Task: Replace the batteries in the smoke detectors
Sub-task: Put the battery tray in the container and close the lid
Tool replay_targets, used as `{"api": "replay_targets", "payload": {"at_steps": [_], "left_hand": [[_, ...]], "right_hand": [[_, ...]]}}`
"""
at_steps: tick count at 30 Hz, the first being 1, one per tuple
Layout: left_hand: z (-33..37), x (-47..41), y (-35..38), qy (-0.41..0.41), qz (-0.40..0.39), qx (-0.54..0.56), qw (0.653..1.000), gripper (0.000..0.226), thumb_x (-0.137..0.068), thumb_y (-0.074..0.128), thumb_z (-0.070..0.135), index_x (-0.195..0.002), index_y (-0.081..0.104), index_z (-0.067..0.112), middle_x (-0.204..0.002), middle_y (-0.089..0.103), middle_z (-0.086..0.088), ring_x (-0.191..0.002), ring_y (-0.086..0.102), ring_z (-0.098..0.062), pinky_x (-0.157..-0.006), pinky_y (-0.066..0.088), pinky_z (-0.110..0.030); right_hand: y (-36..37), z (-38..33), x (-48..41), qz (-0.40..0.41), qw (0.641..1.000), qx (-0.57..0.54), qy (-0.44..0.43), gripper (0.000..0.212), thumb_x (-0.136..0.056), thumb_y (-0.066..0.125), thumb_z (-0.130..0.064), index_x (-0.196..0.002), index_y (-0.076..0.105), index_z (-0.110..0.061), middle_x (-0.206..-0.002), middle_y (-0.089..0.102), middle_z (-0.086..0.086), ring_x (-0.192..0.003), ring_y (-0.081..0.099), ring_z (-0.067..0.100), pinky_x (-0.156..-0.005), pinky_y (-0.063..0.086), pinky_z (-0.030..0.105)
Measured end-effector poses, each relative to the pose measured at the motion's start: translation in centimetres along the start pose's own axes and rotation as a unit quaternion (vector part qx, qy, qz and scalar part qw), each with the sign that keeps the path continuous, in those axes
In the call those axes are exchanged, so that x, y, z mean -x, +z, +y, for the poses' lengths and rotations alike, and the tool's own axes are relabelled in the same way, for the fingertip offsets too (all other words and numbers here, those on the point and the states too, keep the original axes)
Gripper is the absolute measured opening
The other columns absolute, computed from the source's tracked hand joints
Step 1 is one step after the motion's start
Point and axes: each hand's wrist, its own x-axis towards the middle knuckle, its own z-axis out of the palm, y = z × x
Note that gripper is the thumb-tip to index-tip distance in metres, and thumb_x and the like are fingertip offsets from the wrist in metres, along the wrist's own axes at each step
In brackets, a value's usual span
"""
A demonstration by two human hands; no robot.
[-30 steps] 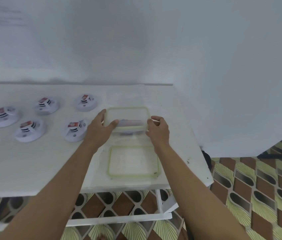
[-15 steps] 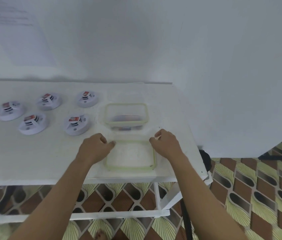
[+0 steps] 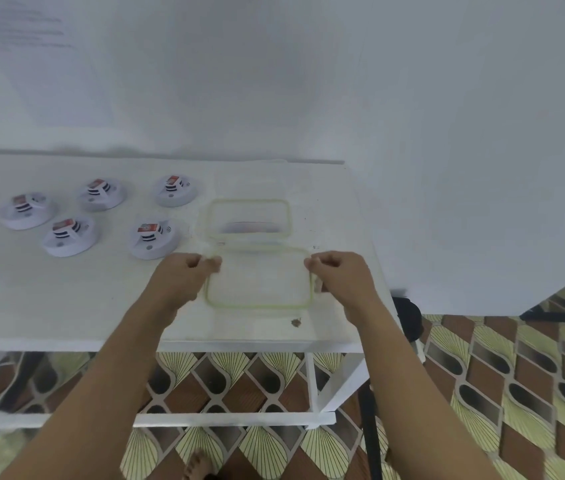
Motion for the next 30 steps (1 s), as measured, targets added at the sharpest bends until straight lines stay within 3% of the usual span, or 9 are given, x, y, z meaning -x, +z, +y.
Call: {"api": "replay_targets", "payload": {"at_steps": [4,8,10,13,17,20,22,26,30], "left_hand": [[2.9,1.2,-0.4,0.089,0.095,0.0,0.992,0.032,-0.093,0.06,0.048,-0.103,0.071,0.019,-0.093,0.066,-0.001,-0.082,0.057,-0.015,-0.068,0.042,-0.027],[5.3,2.1,-0.7,0.142,0.178,-0.048,0.973,0.035,-0.096,0.047,0.056,-0.102,0.065,0.026,-0.064,0.066,-0.006,-0.045,0.058,-0.008,-0.055,0.042,-0.026],[5.9,2.3,-0.9,0.163,0.197,-0.073,0.964,0.037,-0.098,0.041,0.058,-0.097,0.062,0.027,-0.051,0.063,-0.006,-0.04,0.06,-0.007,-0.056,0.05,-0.03],[6.3,2.0,-0.8,0.179,0.19,-0.043,0.964,0.035,-0.099,0.042,0.055,-0.096,0.062,0.026,-0.06,0.069,-0.003,-0.042,0.065,-0.018,-0.055,0.058,-0.036],[6.8,-0.3,-0.2,0.153,0.12,0.152,0.969,0.033,-0.106,0.038,0.034,-0.126,0.058,0.017,-0.096,0.072,-0.002,-0.067,0.072,-0.021,-0.061,0.059,-0.029],[7.3,-2.2,0.0,0.133,0.066,0.313,0.938,0.035,-0.105,0.03,0.018,-0.111,0.064,0.011,-0.091,0.069,0.0,-0.075,0.067,-0.021,-0.067,0.053,-0.027],[7.8,-3.4,0.1,0.118,0.062,0.363,0.922,0.032,-0.104,0.034,0.021,-0.101,0.064,0.011,-0.089,0.065,0.0,-0.071,0.063,-0.018,-0.064,0.052,-0.026],[7.7,-7.2,0.2,0.106,0.086,0.316,0.939,0.005,-0.096,0.06,0.017,-0.094,0.064,0.018,-0.088,0.064,0.0,-0.07,0.058,-0.014,-0.066,0.047,-0.029],[8.0,-11.3,0.3,0.101,0.105,0.287,0.947,0.045,-0.09,0.068,0.009,-0.131,0.052,0.021,-0.098,0.065,-0.006,-0.077,0.061,-0.014,-0.076,0.05,-0.033]], "right_hand": [[-0.4,-2.8,0.5,0.043,0.995,-0.01,-0.093,0.016,-0.092,0.071,-0.035,-0.103,0.076,-0.024,-0.089,0.071,-0.01,-0.063,0.059,0.002,-0.067,0.053,0.021],[-0.1,-4.7,0.4,0.109,0.971,0.061,-0.202,0.019,-0.095,0.066,-0.04,-0.112,0.07,-0.032,-0.092,0.065,-0.02,-0.056,0.048,0.001,-0.064,0.043,0.014],[0.3,-5.3,0.2,0.149,0.956,0.081,-0.241,0.021,-0.097,0.064,-0.041,-0.115,0.069,-0.032,-0.093,0.062,-0.021,-0.058,0.049,-0.003,-0.063,0.038,0.01],[0.7,-6.1,-0.4,0.17,0.946,0.053,-0.272,0.019,-0.099,0.062,-0.035,-0.115,0.068,-0.028,-0.101,0.062,-0.018,-0.059,0.055,0.0,-0.065,0.041,0.01],[1.1,-6.5,-2.3,0.116,0.963,-0.04,-0.239,0.015,-0.098,0.062,-0.018,-0.108,0.064,-0.029,-0.11,0.066,-0.009,-0.078,0.065,0.001,-0.075,0.049,0.013],[1.5,-6.1,-4.0,0.049,0.977,-0.092,-0.185,0.037,-0.089,0.055,0.005,-0.114,0.063,-0.022,-0.119,0.065,-0.005,-0.105,0.063,0.004,-0.089,0.048,0.015],[1.8,-5.8,-5.5,0.015,0.98,-0.113,-0.161,0.044,-0.081,0.054,0.003,-0.116,0.063,-0.022,-0.122,0.064,-0.002,-0.112,0.061,0.012,-0.092,0.05,0.022],[2.9,-5.9,-8.3,-0.027,0.979,-0.154,-0.133,0.042,-0.075,0.051,-0.01,-0.112,0.065,-0.025,-0.119,0.065,-0.005,-0.109,0.059,0.013,-0.086,0.048,0.017],[4.3,-6.5,-11.2,-0.001,0.982,-0.134,-0.132,0.042,-0.095,0.054,-0.001,-0.127,0.055,-0.027,-0.132,0.054,-0.009,-0.112,0.055,0.012,-0.09,0.043,0.017]]}}
